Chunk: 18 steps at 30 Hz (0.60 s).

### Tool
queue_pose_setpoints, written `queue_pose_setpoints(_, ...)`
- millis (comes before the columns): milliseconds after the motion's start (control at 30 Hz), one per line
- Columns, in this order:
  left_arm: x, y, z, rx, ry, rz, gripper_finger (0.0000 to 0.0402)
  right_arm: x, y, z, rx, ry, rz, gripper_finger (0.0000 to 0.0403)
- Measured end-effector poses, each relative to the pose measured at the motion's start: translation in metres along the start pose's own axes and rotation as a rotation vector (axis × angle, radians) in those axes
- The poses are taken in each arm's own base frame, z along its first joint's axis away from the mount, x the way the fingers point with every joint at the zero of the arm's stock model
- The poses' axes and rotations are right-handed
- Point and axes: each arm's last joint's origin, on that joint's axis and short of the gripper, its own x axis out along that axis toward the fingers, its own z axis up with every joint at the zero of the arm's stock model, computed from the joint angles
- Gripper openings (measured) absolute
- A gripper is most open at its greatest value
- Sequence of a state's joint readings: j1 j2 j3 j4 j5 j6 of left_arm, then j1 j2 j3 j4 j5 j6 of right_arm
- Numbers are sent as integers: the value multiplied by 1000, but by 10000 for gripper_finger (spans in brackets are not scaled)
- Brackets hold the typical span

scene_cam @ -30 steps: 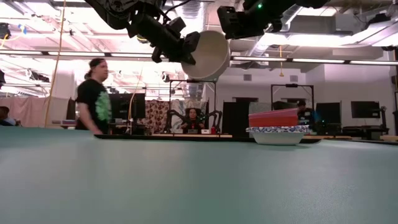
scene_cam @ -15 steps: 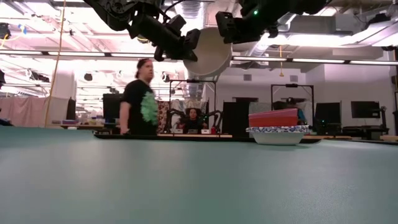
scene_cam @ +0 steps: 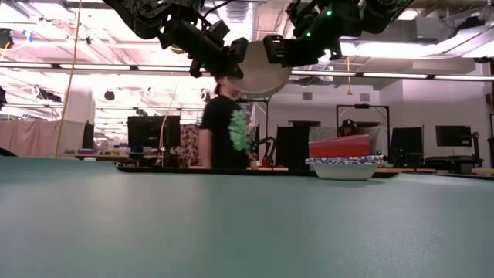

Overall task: Nest bowls inside each other by size order
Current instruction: Stack the white bowl on top of the pink bowl

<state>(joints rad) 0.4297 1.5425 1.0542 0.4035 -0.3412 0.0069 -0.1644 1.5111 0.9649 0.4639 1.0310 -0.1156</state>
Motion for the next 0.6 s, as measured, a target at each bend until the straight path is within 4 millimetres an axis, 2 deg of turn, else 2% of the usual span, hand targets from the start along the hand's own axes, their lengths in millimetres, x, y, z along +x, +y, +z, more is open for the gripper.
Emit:
queue_pose_setpoints(67,0,0,0,-2,1,-2,4,1,-1,0,10,1,-16,39)
queue_pose_setpoints(133,0,-1,0,-2,1,-7,11,1,-1,0,17,2,-25,17)
queue_pose_setpoints(333,-1,-3,-2,26,19,-53,75,3,-3,-1,19,9,-30,6)
queue_pose_setpoints(600,-2,-6,-10,155,97,-150,213,5,-3,-4,-1,23,2,5)
